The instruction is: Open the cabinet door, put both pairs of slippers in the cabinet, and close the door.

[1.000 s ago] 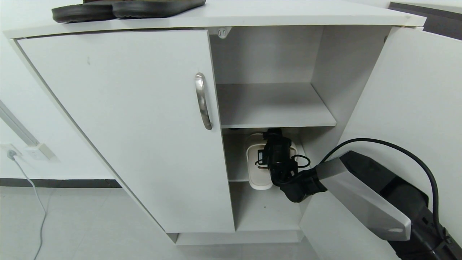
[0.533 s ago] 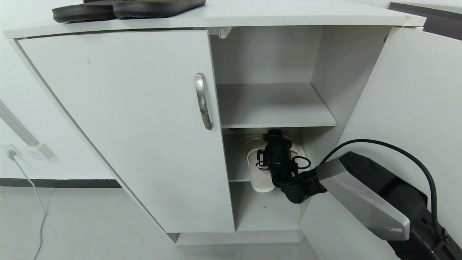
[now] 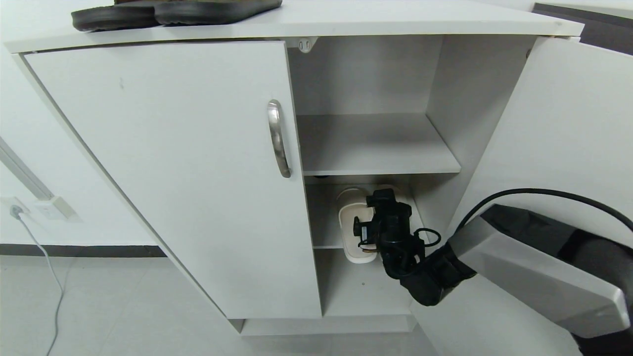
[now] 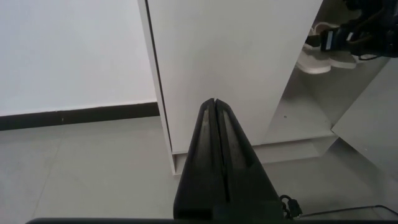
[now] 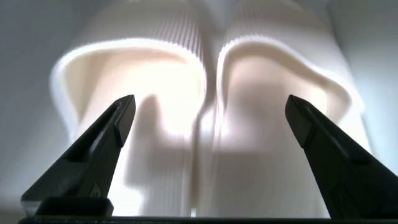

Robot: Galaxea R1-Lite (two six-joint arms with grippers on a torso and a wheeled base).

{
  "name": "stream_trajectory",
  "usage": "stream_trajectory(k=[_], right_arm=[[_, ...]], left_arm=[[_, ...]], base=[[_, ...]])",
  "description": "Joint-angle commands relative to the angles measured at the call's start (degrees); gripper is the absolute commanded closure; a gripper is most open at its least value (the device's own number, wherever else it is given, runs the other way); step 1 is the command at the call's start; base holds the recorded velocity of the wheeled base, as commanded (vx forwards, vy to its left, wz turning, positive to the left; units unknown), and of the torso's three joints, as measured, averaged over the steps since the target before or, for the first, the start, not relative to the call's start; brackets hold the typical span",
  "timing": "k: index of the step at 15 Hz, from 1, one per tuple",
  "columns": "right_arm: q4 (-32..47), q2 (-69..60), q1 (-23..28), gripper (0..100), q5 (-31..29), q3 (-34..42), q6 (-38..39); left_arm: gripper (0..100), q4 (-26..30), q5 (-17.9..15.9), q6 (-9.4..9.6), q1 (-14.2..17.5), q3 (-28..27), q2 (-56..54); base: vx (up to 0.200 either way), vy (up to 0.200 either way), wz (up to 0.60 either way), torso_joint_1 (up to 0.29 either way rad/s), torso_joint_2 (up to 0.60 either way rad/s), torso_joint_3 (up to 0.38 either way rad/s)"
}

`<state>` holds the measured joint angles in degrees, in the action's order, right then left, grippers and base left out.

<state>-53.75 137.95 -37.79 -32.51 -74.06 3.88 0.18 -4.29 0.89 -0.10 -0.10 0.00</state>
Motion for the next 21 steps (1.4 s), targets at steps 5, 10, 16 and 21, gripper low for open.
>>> stream_trajectory(k=[5, 10, 16, 21], right_arm=[[-13.22, -11.83, -6.86, 0, -0.27, 23.61, 0.17], [-13.58, -11.83, -6.95, 0, -0.27, 23.61, 0.08], [-14.02, -11.74, -7.38, 0, -0.36, 23.87, 0.17], [-15.95, -11.91, -7.91, 0, -0.36, 25.98, -0.19]], left_arm=[[100, -0.01, -0.10, -0.10, 0.01, 0.01, 0.00], [100, -0.01, -0.10, -0.10, 0.01, 0.01, 0.09], [100, -0.01, -0.10, -0.10, 0.01, 0.01, 0.00], [100, -0.01, -0.10, -0.01, 0.01, 0.01, 0.00]], base=[[0.000, 0.000, 0.00, 0.000, 0.00, 0.000], [0.000, 0.000, 0.00, 0.000, 0.00, 0.000], [-0.200, 0.000, 0.00, 0.001, 0.00, -0.001], [-0.040, 0.000, 0.00, 0.000, 0.00, 0.000]])
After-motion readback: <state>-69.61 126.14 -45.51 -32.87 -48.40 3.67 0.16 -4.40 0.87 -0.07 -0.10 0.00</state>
